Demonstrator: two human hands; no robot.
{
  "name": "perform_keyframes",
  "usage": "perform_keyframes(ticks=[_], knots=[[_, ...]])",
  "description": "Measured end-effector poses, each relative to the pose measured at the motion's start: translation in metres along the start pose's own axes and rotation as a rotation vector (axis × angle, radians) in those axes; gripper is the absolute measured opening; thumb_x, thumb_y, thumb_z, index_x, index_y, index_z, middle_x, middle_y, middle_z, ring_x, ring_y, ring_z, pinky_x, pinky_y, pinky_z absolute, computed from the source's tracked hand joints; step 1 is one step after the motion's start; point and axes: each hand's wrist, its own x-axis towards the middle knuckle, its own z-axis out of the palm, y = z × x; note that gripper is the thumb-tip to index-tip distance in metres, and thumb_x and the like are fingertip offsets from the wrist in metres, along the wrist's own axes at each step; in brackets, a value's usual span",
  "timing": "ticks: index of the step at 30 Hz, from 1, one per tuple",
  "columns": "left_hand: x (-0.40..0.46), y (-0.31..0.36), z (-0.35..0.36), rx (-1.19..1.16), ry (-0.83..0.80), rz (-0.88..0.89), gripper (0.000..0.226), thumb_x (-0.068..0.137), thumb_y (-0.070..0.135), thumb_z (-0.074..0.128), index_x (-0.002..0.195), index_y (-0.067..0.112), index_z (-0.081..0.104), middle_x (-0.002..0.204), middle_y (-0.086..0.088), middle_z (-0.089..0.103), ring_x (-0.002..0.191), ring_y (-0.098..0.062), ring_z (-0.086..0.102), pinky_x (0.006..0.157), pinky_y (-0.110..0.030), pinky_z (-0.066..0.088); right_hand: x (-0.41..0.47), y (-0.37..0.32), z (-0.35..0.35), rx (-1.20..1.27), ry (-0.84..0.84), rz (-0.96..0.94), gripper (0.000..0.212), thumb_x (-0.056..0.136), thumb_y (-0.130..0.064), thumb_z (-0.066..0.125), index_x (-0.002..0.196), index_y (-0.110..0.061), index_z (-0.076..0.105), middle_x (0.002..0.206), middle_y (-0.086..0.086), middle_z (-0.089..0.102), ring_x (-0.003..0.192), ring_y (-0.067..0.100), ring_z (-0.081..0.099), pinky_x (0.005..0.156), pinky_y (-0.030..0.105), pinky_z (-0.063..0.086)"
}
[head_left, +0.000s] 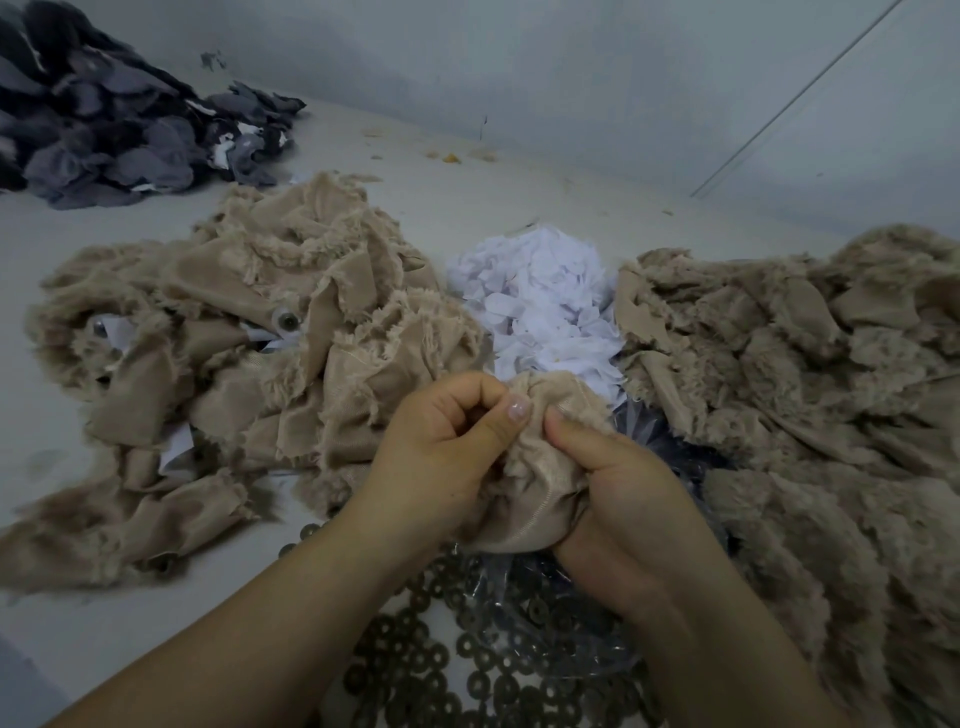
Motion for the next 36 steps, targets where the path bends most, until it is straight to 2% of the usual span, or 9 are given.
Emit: perform_keyframes(ticks=[3, 5, 7, 10, 15, 20, 25, 29, 36], knots=[[0.003, -0.004, -0.002, -0.001, 0.018, -0.015, 0.023, 0.082, 0.030, 0.068, 0.074, 0.008, 0.066, 0.073, -0.013, 0.064, 0.070, -0.024, 0.058, 0.070, -0.037, 0.051, -0.001, -0.010, -0.009, -0.276, 0.044, -0.073, 0.030, 0.098, -0.024, 0.056, 0.112, 0.000, 0.069, 0.104, 0.021, 0.074, 0.100, 0.036, 0.072, 0.098, 0.052, 0.053], [0.004, -0.007, -0.002, 0.019, 0.026, -0.007, 0.023, 0.083, 0.028, 0.067, 0.072, 0.008, 0.064, 0.068, -0.008, 0.059, 0.066, -0.018, 0.052, 0.066, -0.032, 0.047, -0.003, -0.022, -0.016, -0.772, 0.152, -0.240, 0.034, 0.095, -0.040, 0.060, 0.086, -0.010, 0.071, 0.082, 0.004, 0.075, 0.078, 0.028, 0.072, 0.078, 0.037, 0.059], [0.006, -0.009, 0.001, 0.050, 0.025, 0.008, 0.023, 0.086, 0.028, 0.069, 0.069, 0.013, 0.064, 0.061, 0.003, 0.054, 0.059, -0.007, 0.047, 0.058, -0.020, 0.043, -0.001, -0.036, -0.030, -1.294, 0.401, -0.422, 0.047, 0.091, -0.049, 0.058, 0.062, -0.013, 0.057, 0.054, -0.008, 0.058, 0.056, 0.015, 0.054, 0.053, 0.029, 0.040], [0.006, -0.013, 0.004, 0.047, 0.023, -0.003, 0.022, 0.084, 0.028, 0.065, 0.068, 0.014, 0.065, 0.059, 0.005, 0.053, 0.057, -0.005, 0.047, 0.055, -0.017, 0.043, 0.007, -0.056, -0.054, -1.686, 0.654, -0.397, 0.031, 0.097, -0.034, 0.054, 0.074, -0.015, 0.063, 0.074, 0.004, 0.064, 0.073, 0.026, 0.057, 0.060, 0.030, 0.033], [0.006, -0.018, 0.008, 0.036, 0.025, -0.028, 0.021, 0.081, 0.032, 0.065, 0.068, 0.016, 0.066, 0.059, 0.002, 0.053, 0.056, -0.007, 0.046, 0.053, -0.017, 0.043, 0.022, -0.057, -0.082, -1.834, 0.585, -0.138, 0.036, 0.096, -0.020, 0.057, 0.060, -0.020, 0.048, 0.063, -0.002, 0.047, 0.076, 0.025, 0.052, 0.071, 0.027, 0.040], [0.008, -0.019, 0.008, 0.017, 0.020, -0.027, 0.019, 0.081, 0.033, 0.065, 0.068, 0.019, 0.067, 0.060, 0.000, 0.054, 0.058, -0.010, 0.047, 0.055, -0.018, 0.044, 0.052, -0.041, -0.110, -1.859, 0.583, -0.143, 0.012, 0.089, -0.019, 0.062, 0.099, -0.020, 0.069, 0.103, 0.007, 0.068, 0.103, 0.029, 0.063, 0.080, 0.025, 0.042], [0.005, -0.018, 0.008, 0.026, 0.028, -0.038, 0.020, 0.081, 0.034, 0.066, 0.068, 0.018, 0.067, 0.064, -0.008, 0.050, 0.062, -0.019, 0.043, 0.057, -0.024, 0.042, 0.078, -0.030, -0.130, -1.944, 0.612, -0.203, 0.006, 0.083, -0.026, 0.061, 0.078, -0.028, 0.058, 0.085, 0.000, 0.065, 0.079, 0.022, 0.057, 0.074, 0.029, 0.050], [0.004, -0.016, 0.008, 0.025, 0.028, -0.048, 0.020, 0.081, 0.033, 0.066, 0.069, 0.017, 0.067, 0.066, -0.009, 0.049, 0.064, -0.020, 0.042, 0.058, -0.024, 0.042, 0.079, -0.032, -0.132, -1.975, 0.643, -0.258, 0.017, 0.083, -0.023, 0.063, 0.069, -0.029, 0.054, 0.062, -0.011, 0.039, 0.070, 0.018, 0.047, 0.066, 0.026, 0.036], [0.003, -0.016, 0.008, 0.017, 0.021, -0.052, 0.020, 0.085, 0.027, 0.065, 0.068, 0.017, 0.066, 0.066, -0.008, 0.051, 0.063, -0.018, 0.044, 0.058, -0.022, 0.042, 0.080, -0.029, -0.132, -1.992, 0.622, -0.348, 0.008, 0.090, -0.020, 0.054, 0.090, -0.023, 0.061, 0.076, -0.004, 0.042, 0.073, 0.019, 0.041, 0.066, 0.027, 0.033]])
